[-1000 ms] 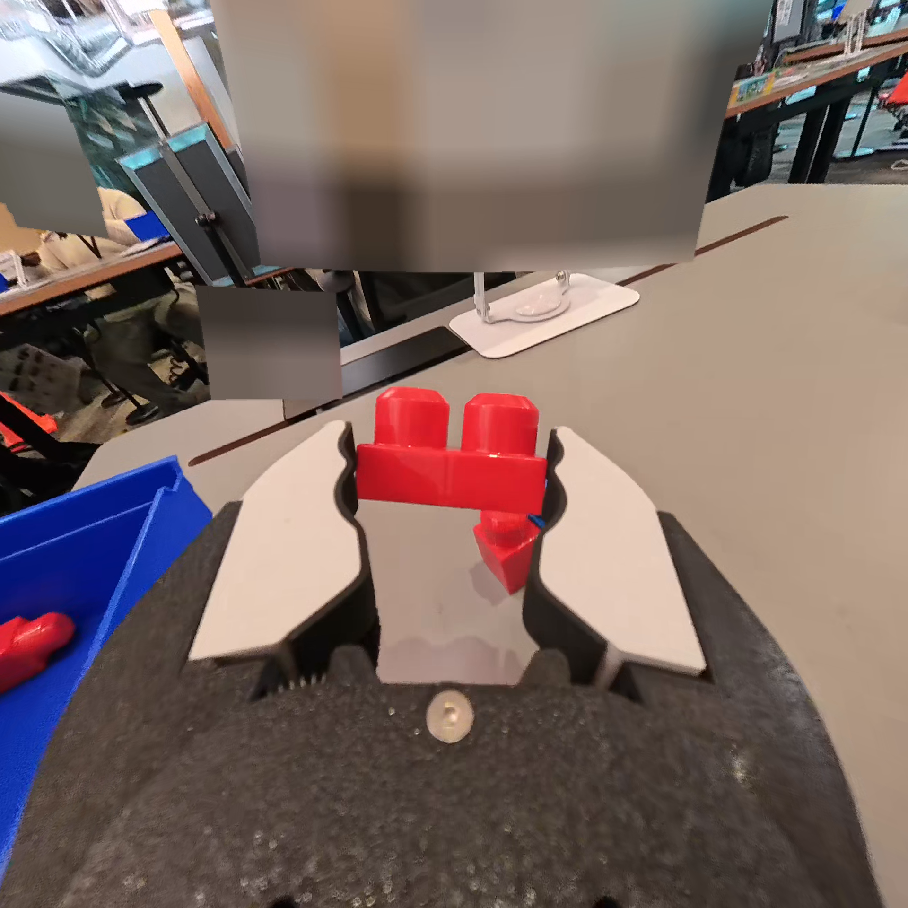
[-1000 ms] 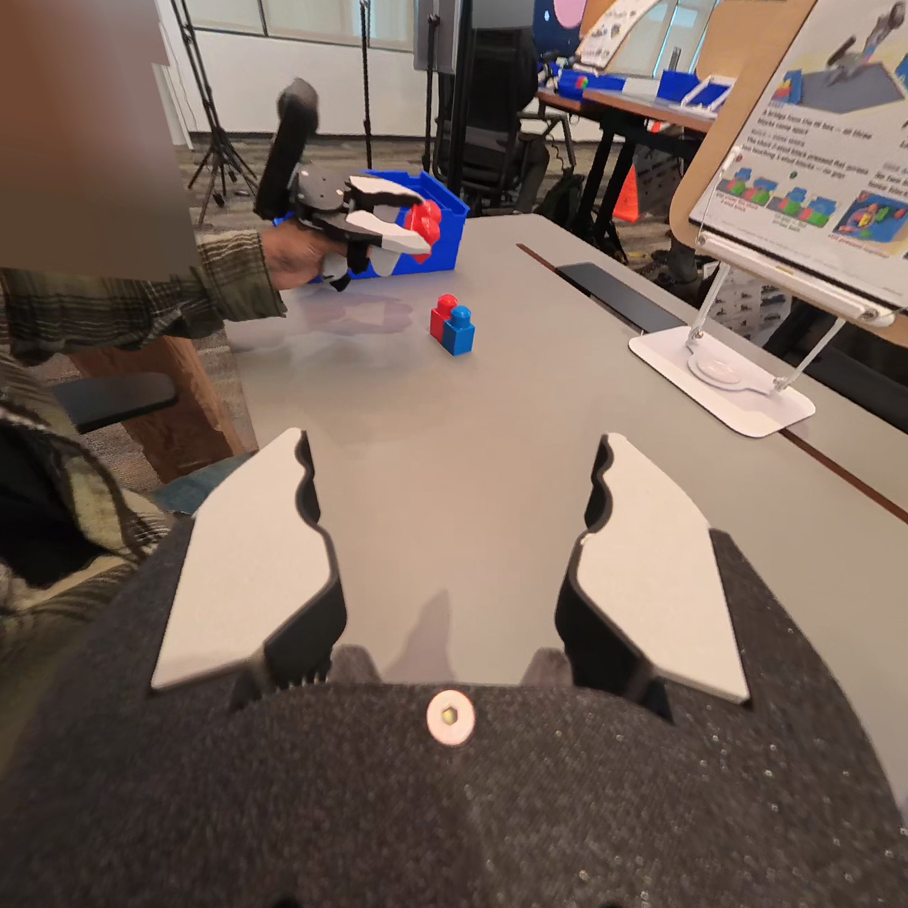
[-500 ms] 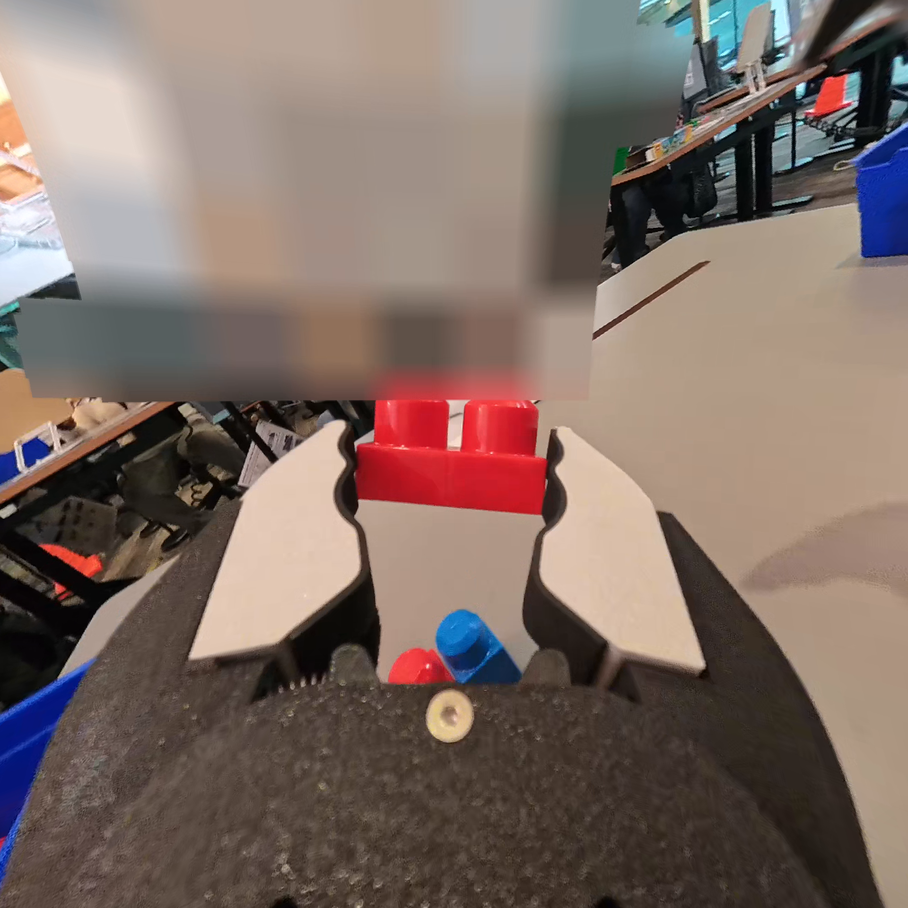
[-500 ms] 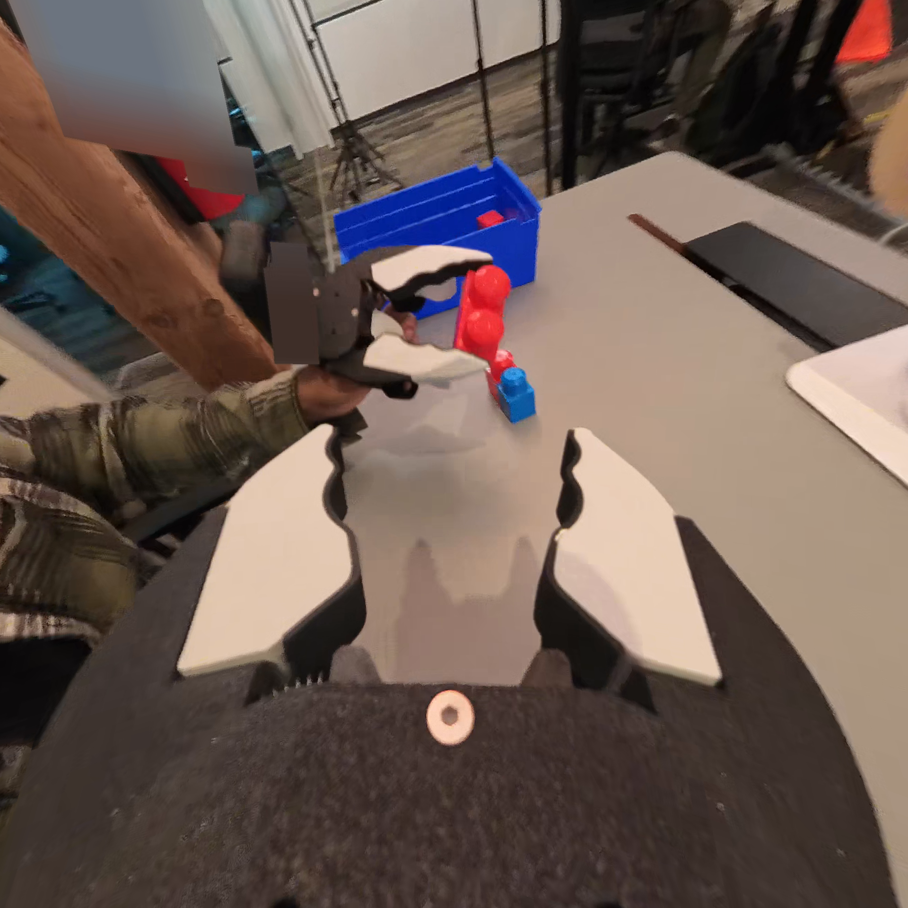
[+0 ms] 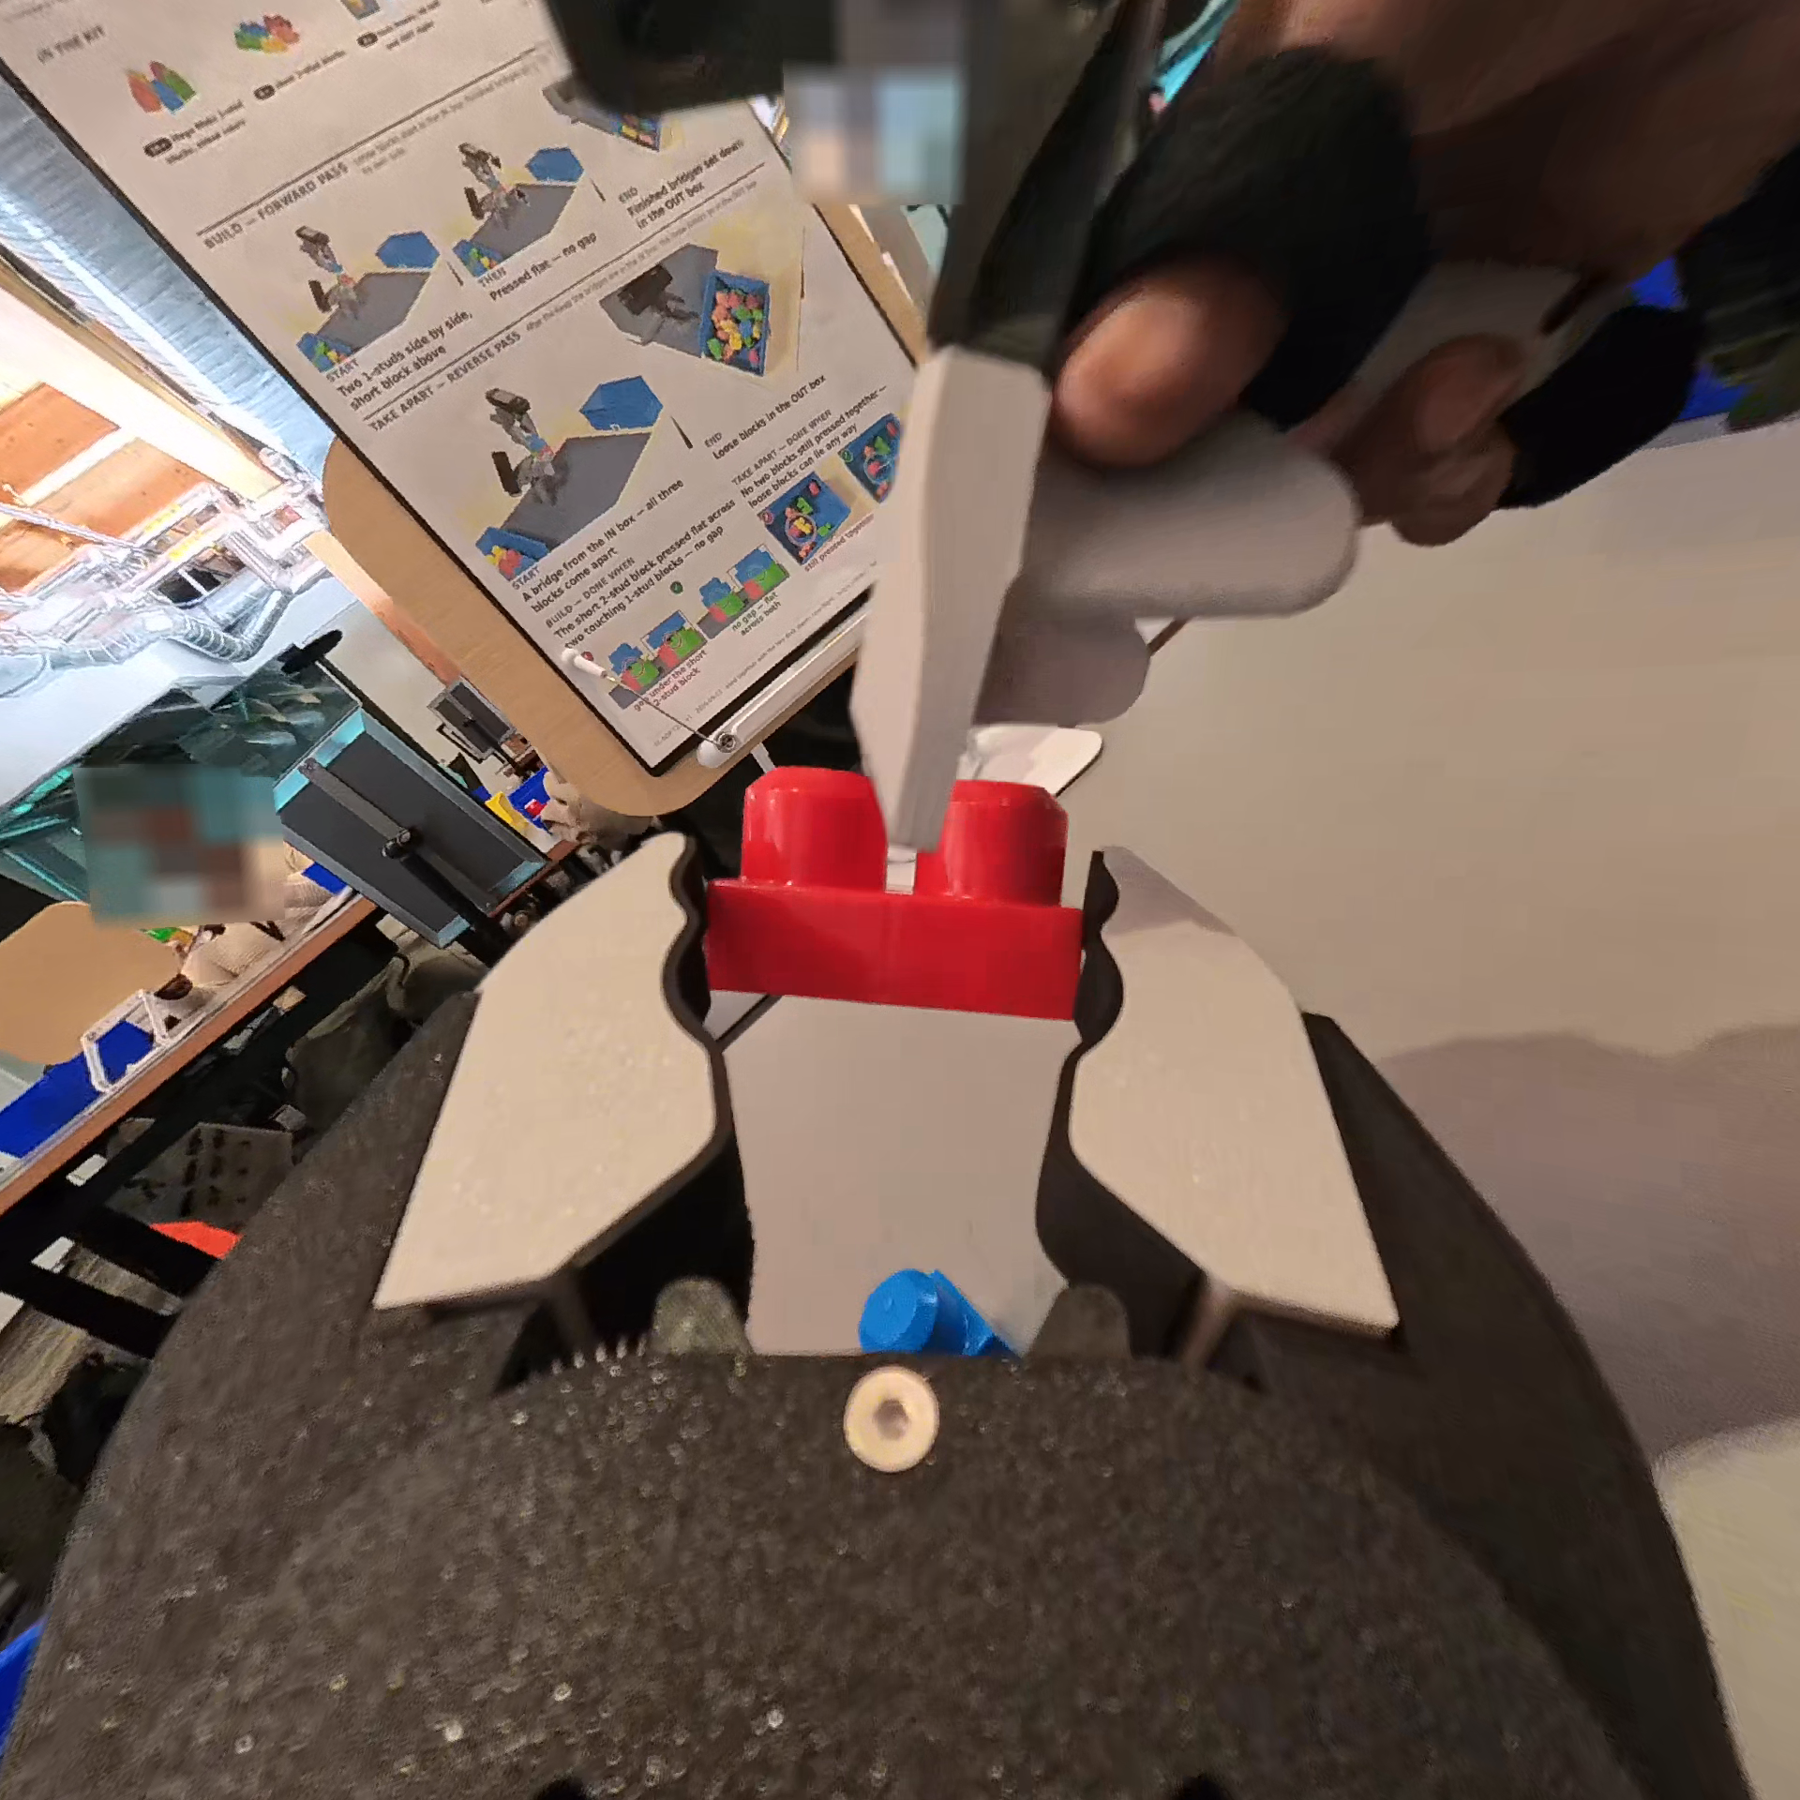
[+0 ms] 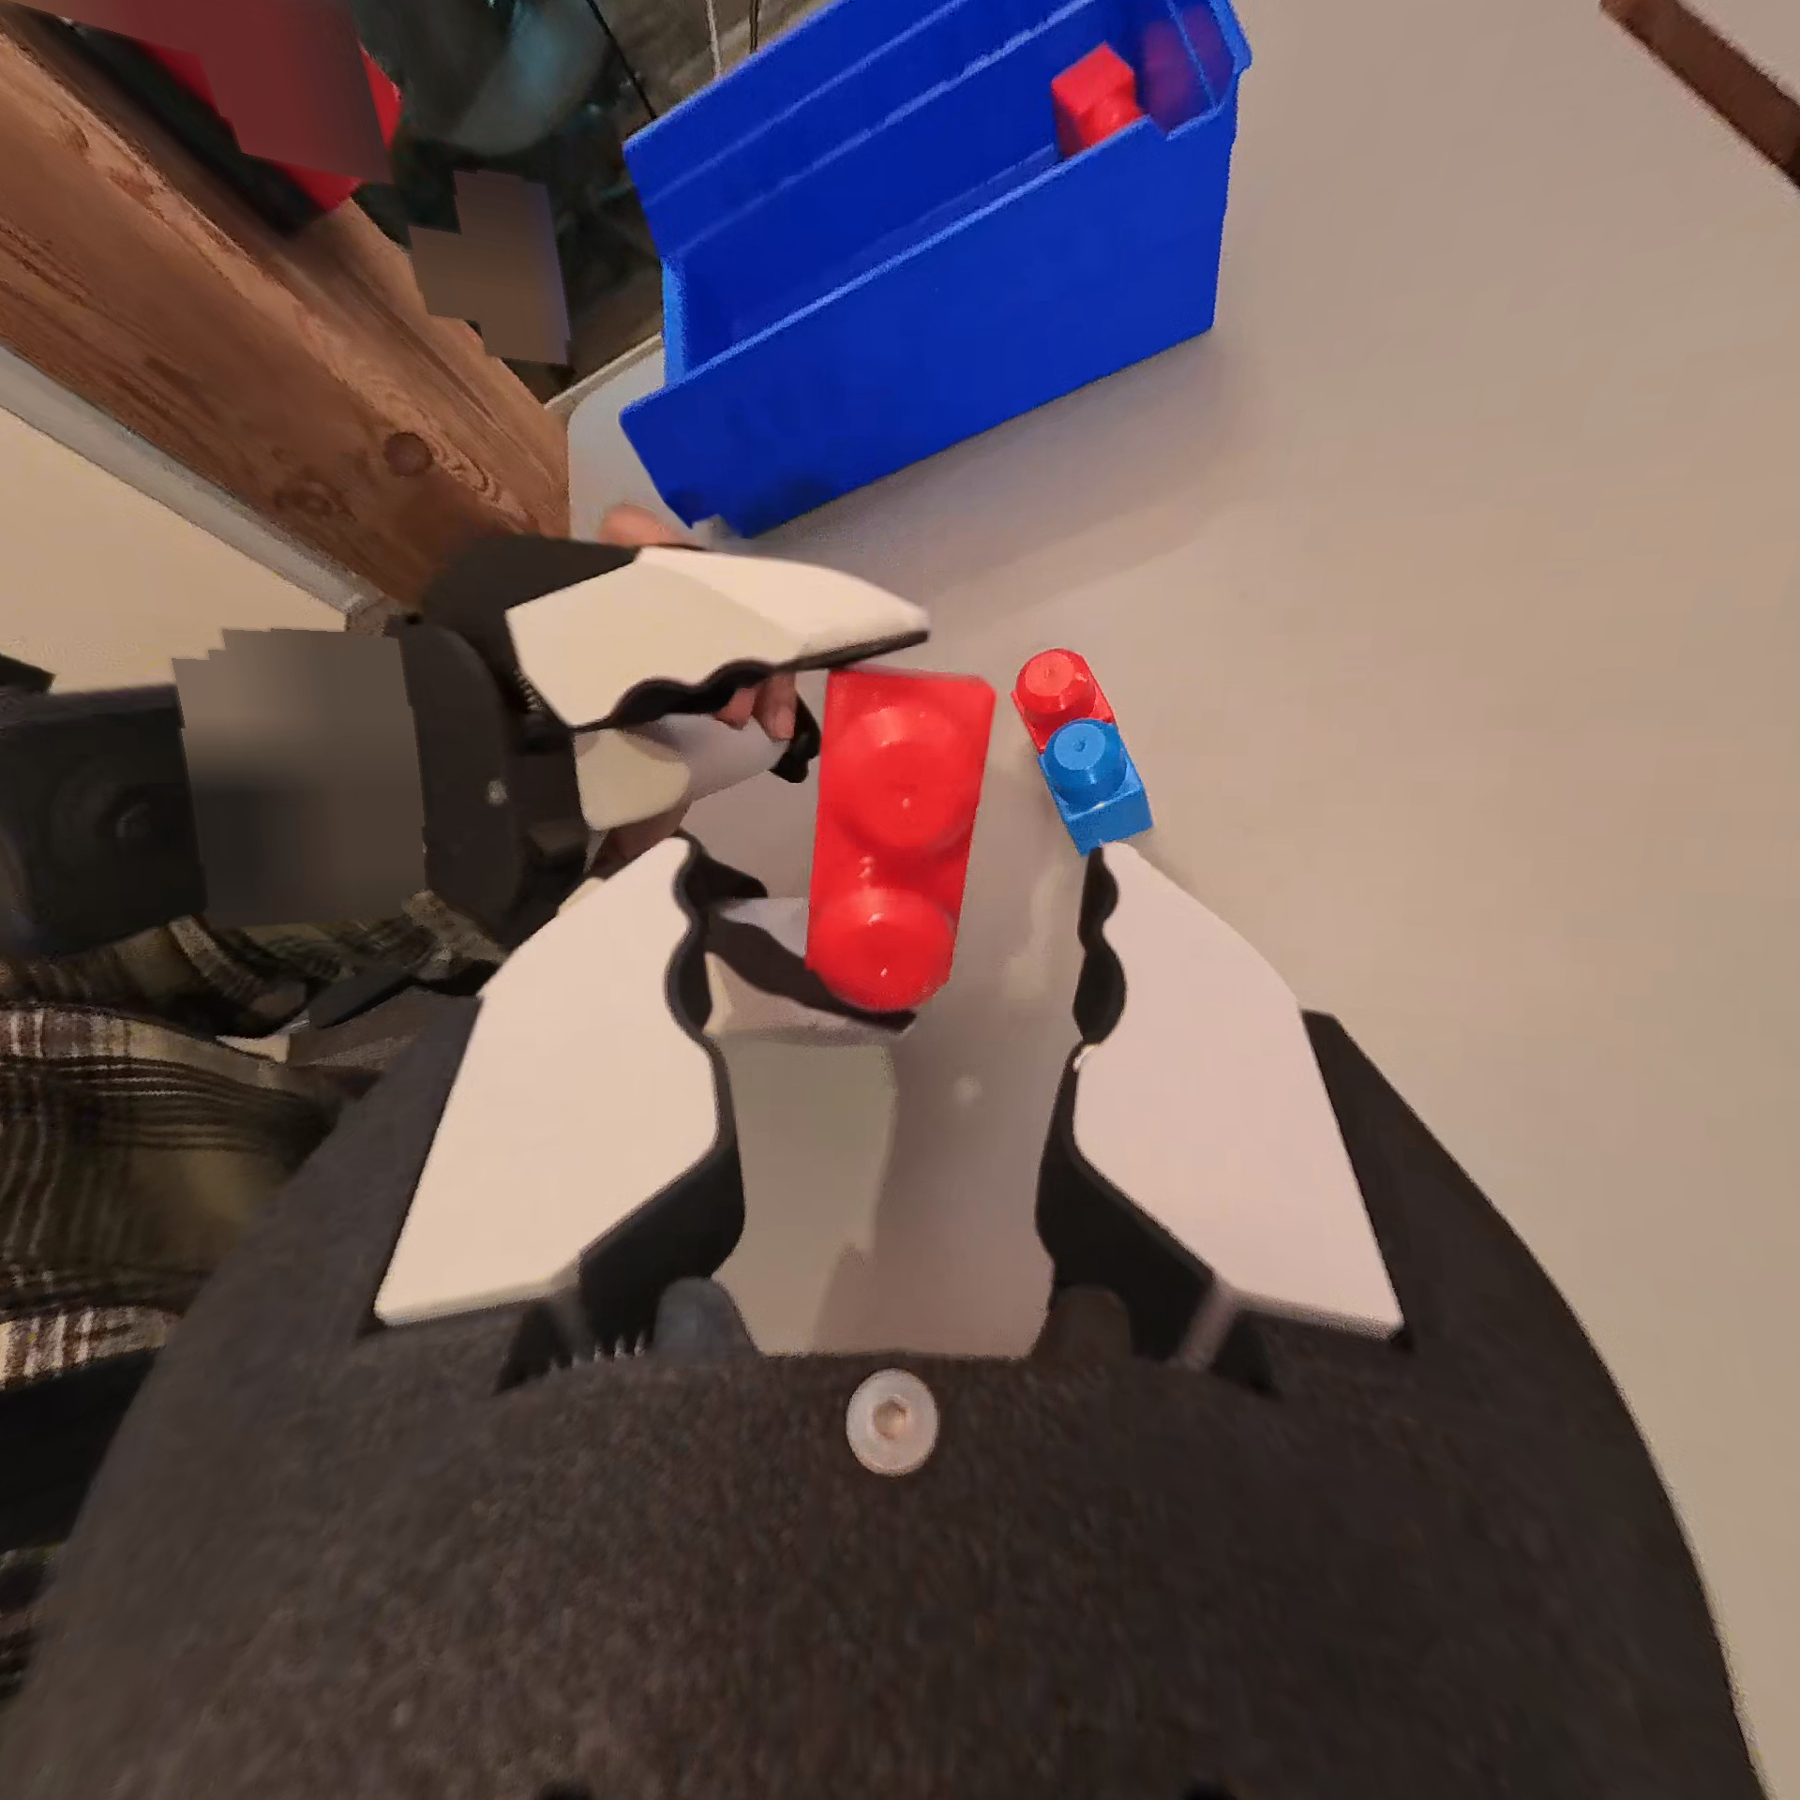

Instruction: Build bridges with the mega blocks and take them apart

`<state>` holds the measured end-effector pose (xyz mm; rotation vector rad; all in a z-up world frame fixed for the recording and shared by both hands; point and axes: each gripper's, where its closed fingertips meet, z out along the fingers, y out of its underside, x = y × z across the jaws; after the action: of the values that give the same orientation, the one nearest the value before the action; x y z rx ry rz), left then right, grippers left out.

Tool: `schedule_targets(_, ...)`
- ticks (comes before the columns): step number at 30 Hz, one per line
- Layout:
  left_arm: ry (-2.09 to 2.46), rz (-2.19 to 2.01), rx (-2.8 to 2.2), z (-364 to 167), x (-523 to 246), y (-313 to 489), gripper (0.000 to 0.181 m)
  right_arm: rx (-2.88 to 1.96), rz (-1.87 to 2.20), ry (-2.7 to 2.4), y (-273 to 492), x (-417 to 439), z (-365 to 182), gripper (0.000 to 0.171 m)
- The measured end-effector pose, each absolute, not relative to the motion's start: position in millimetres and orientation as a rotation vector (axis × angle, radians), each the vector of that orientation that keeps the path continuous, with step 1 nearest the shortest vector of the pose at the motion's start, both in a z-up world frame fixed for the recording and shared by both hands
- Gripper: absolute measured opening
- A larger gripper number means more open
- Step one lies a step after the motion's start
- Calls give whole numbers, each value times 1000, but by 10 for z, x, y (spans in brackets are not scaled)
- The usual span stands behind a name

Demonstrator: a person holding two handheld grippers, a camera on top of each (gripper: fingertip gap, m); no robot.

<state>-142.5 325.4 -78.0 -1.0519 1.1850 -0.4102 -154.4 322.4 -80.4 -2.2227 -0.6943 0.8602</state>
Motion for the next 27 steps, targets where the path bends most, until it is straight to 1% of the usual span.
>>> schedule_targets(3, 1182, -390, -1030, -768, -1429, 3230, 74, -2273, 890, -711, 3282, -1602, -893, 69)
schedule_targets(5, 1183, -376, -1026, -771, -1435, 3228, 74, -2297, 929, -728, 3289, -1655, -940, 63)
schedule_targets(6, 1182, -368, -1025, -772, -1441, 3232, 74, -2305, 954, -739, 3288, -1685, -952, 56)
schedule_targets(7, 1181, -355, -1027, -775, -1450, 3241, 74, -2305, 983, -752, 3288, -1715, -949, 43)
schedule_targets(8, 1180, -335, -1036, -785, -1465, 3265, 74, -2300, 1025, -765, 3278, -1752, -932, 34)
schedule_targets(15, 1146, -265, -1130, -871, -1631, 3382, 74, -2406, 934, -907, 3361, -1887, -1015, 34)
schedule_targets(20, 1123, -241, -1208, -950, -1911, 3431, 72, -2505, 784, -1051, 3521, -1938, -1078, 34)
schedule_targets(21, 1114, -223, -1228, -970, -1998, 3451, 73, -2527, 747, -1072, 3566, -1936, -1096, 34)
schedule_targets(24, 1085, -195, -1331, -1086, -2318, 3512, 84, -2591, 569, -1198, 3680, -1918, -1216, 34)
schedule_targets(27, 996, -287, -1460, -1184, -2689, 3520, 89, -2625, 387, -1370, 3767, -1924, -1382, 34)
